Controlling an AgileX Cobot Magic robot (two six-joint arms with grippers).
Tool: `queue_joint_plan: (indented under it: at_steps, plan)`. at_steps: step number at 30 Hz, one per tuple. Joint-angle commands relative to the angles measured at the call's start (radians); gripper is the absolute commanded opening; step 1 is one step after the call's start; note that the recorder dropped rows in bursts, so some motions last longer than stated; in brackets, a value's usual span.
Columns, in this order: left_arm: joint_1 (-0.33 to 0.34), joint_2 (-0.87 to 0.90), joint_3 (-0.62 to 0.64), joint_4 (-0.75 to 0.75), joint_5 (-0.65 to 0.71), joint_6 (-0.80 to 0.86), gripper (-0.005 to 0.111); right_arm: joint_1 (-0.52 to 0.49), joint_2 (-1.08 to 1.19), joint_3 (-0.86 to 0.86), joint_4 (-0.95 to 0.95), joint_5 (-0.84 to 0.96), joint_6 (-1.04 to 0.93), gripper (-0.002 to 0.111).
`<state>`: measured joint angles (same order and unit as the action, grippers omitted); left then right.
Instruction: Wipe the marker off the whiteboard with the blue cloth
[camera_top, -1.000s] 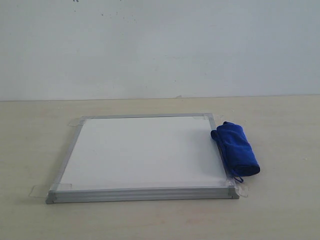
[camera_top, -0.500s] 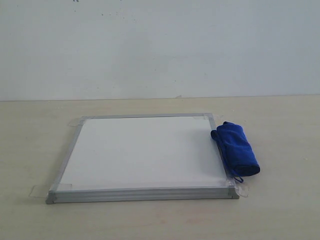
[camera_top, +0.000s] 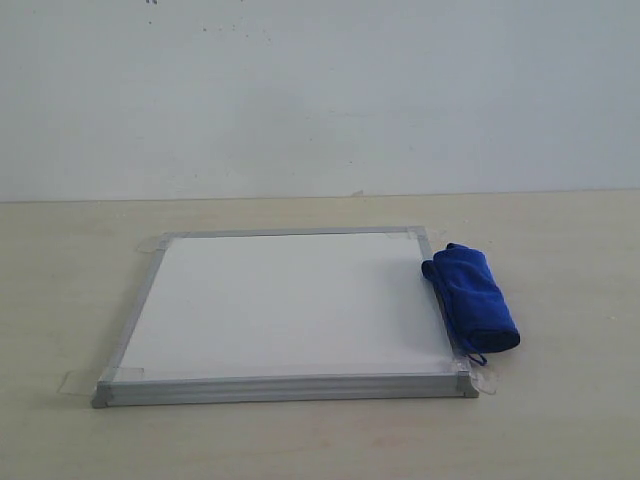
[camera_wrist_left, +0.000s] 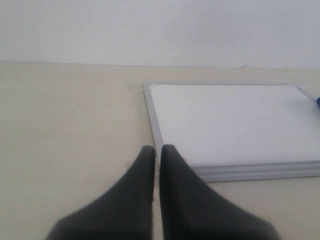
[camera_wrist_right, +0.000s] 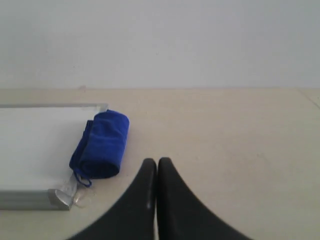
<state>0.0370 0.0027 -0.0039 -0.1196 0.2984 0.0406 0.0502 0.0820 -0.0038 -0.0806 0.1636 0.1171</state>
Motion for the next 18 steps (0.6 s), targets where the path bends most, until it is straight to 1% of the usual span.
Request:
queue_joint_plan:
  at_steps: [1, 6, 10, 18]
  plan:
    - [0.003, -0.003, 0.004, 0.005, 0.001, 0.005, 0.004, 0.001, -0.005, 0.004, 0.000, 0.094, -0.003, 0.000]
    - [0.003, -0.003, 0.004, 0.005, 0.001, 0.005, 0.004, 0.001, -0.005, 0.004, 0.009, 0.135, -0.009, 0.000]
    - [0.003, -0.003, 0.004, 0.005, 0.001, 0.005, 0.004, 0.001, -0.005, 0.004, 0.081, 0.135, -0.098, 0.000]
    - [0.003, -0.003, 0.004, 0.005, 0.001, 0.005, 0.004, 0.001, -0.005, 0.004, 0.096, 0.137, -0.091, 0.000]
